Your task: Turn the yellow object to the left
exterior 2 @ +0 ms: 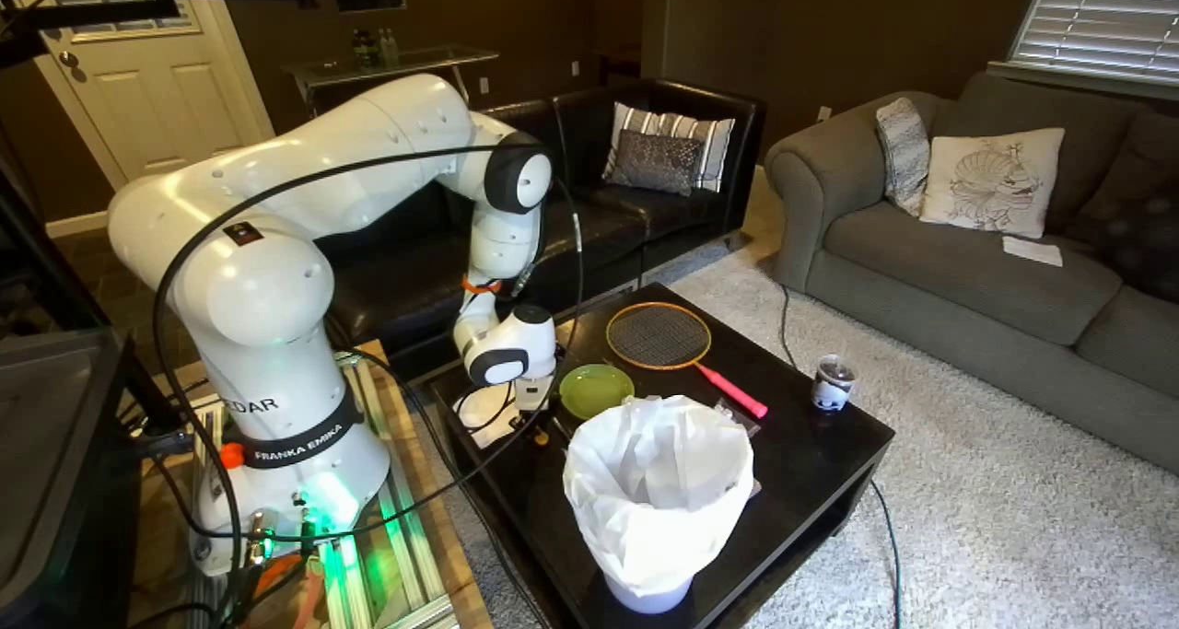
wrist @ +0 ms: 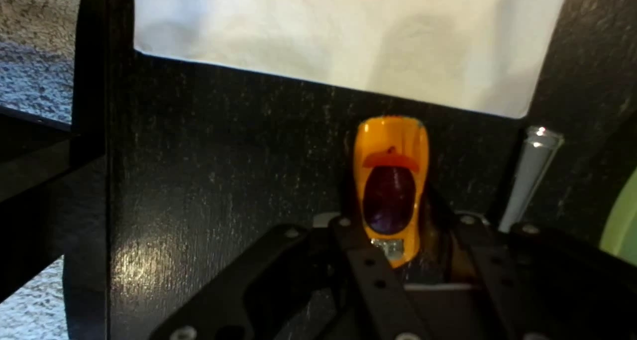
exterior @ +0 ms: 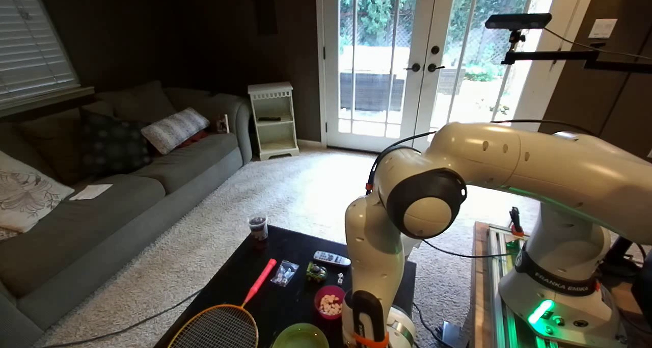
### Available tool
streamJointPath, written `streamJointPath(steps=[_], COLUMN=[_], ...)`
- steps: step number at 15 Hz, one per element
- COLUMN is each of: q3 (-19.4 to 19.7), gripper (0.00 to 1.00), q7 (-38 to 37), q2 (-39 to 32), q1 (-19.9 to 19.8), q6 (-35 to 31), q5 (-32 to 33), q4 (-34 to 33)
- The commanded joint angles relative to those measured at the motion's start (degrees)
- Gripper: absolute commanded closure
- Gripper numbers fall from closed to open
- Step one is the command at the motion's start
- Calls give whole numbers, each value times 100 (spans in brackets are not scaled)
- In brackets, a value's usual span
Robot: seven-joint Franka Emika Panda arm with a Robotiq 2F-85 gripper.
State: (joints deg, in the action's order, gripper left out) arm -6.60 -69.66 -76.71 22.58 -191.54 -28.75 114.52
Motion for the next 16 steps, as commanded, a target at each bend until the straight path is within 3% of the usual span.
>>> streamJointPath(steps=[1,7,16], q3=[-33,148,39], gripper=[92,92,92], q7=[723,2103,4460], q2=[139,288,373], q1=[-59,90,-27], q6=[-70,231,195], q5=[408,722,1115], q4=[225,393,591])
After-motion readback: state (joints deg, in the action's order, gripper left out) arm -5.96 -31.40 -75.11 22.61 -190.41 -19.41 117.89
